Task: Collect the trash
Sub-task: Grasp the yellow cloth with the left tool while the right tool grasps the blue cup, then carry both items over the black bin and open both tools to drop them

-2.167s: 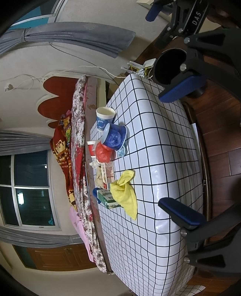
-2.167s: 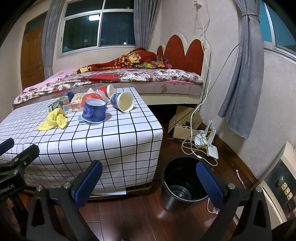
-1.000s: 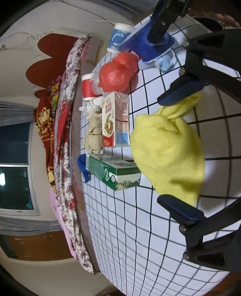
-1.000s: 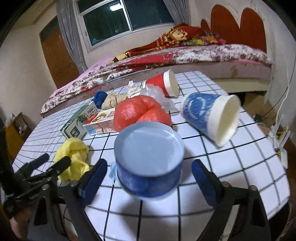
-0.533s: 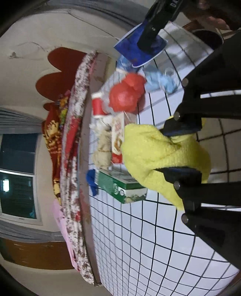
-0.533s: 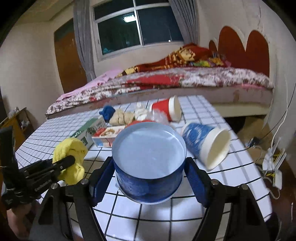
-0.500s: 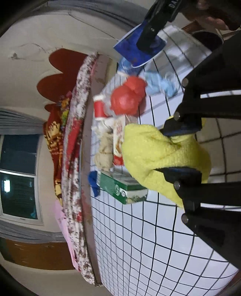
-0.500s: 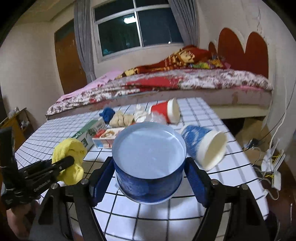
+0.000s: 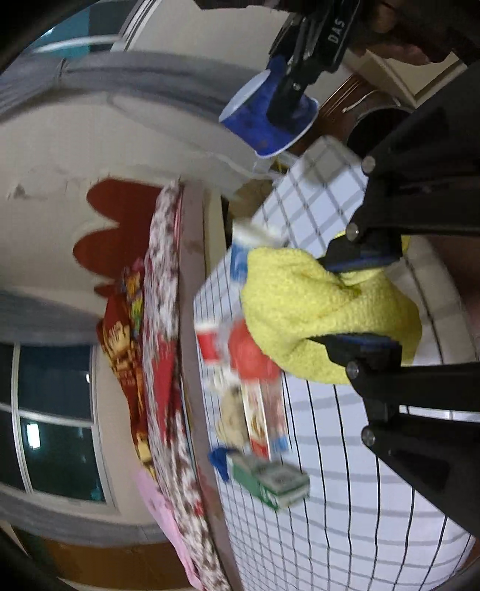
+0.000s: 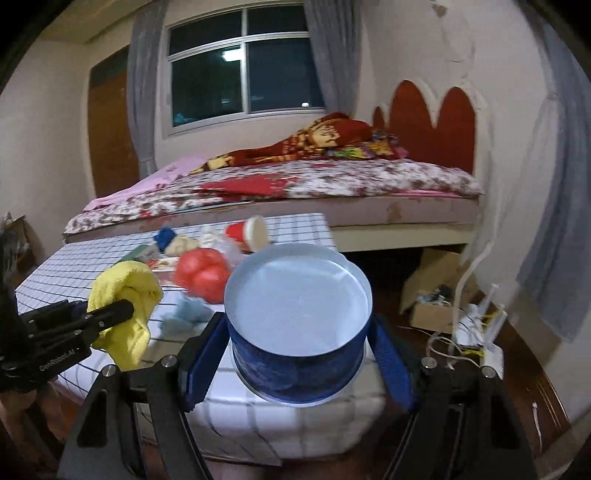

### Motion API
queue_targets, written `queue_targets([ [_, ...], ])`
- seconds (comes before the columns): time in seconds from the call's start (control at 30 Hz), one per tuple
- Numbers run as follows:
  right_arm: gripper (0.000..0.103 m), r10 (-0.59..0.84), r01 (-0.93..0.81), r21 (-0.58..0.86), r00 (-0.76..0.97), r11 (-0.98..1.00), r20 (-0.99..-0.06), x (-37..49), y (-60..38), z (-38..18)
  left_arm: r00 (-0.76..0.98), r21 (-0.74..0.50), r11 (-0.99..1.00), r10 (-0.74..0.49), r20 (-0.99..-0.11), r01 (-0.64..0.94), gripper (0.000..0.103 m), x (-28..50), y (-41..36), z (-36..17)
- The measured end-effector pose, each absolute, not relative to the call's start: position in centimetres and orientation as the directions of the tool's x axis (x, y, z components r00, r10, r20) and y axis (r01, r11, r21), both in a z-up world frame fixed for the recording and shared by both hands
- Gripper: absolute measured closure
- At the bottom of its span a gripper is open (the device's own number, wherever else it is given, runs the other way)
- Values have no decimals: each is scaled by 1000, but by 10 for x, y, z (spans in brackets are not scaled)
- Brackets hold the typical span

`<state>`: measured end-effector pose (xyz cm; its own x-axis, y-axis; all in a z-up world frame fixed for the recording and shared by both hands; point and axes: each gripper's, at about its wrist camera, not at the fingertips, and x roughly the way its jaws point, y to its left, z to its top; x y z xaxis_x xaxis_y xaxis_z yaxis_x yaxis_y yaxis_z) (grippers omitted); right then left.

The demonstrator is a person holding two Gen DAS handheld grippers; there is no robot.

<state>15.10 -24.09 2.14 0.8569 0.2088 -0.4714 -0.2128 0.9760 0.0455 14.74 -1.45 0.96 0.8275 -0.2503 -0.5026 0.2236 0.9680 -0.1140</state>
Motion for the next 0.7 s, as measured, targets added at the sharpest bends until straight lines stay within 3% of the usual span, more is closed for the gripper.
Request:
queue_targets([
  [0.33, 25, 85, -39, 99, 854, 994, -514, 117, -343, 0, 733, -123, 890, -434, -523, 439, 74, 137, -114, 3],
  [0.7, 25, 2, 48, 73, 822, 996, -569, 90, -406, -35, 611, -163, 815, -535, -584, 557, 74, 124, -187, -24],
])
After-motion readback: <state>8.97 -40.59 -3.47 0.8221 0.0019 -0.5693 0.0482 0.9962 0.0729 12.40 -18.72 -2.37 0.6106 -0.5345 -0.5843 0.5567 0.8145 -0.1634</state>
